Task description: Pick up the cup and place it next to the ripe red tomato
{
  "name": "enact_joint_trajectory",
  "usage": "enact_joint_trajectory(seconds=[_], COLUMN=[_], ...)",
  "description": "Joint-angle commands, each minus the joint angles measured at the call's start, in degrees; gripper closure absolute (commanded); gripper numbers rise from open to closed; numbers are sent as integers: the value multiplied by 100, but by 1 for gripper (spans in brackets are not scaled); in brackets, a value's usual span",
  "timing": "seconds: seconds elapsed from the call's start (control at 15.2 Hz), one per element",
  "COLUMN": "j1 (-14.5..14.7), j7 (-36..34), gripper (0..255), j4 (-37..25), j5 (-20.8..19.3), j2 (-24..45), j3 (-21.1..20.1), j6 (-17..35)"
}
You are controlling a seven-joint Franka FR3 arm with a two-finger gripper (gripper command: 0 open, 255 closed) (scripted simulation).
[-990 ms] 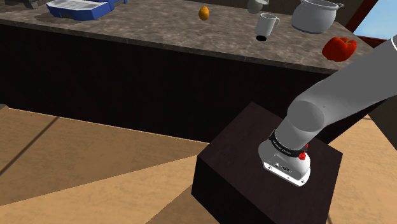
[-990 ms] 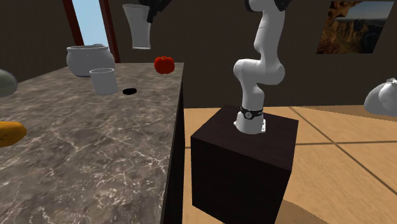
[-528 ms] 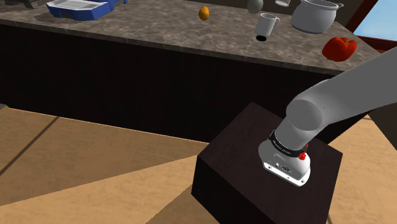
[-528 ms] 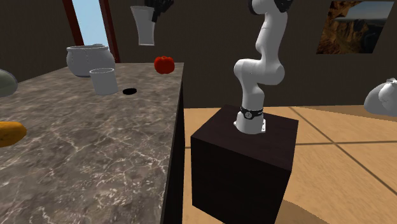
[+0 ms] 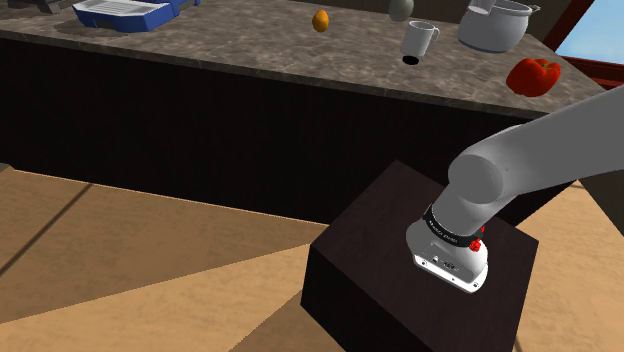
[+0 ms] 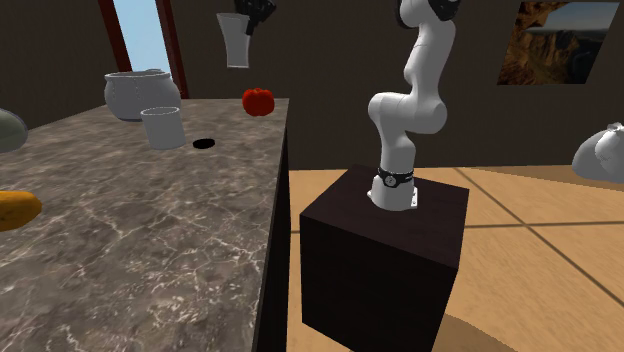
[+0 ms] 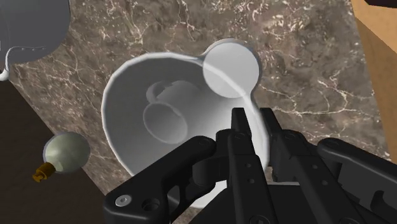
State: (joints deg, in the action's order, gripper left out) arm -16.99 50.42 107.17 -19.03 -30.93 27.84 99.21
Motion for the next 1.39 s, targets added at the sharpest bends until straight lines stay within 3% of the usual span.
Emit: enact_joint_trajectory(seconds=[0.0,0.79,1.12,1.32], j1=[-74,-105,156,488], j7=[247,1926,2704,3196], gripper=[255,255,255,255], j4=[63,-660,-1257,-1714], j5=[-66,-127,19,179], j2=[-142,-51,232,464], j3=[178,1710,2631,3367], j6=[-1,-96,-154,-210])
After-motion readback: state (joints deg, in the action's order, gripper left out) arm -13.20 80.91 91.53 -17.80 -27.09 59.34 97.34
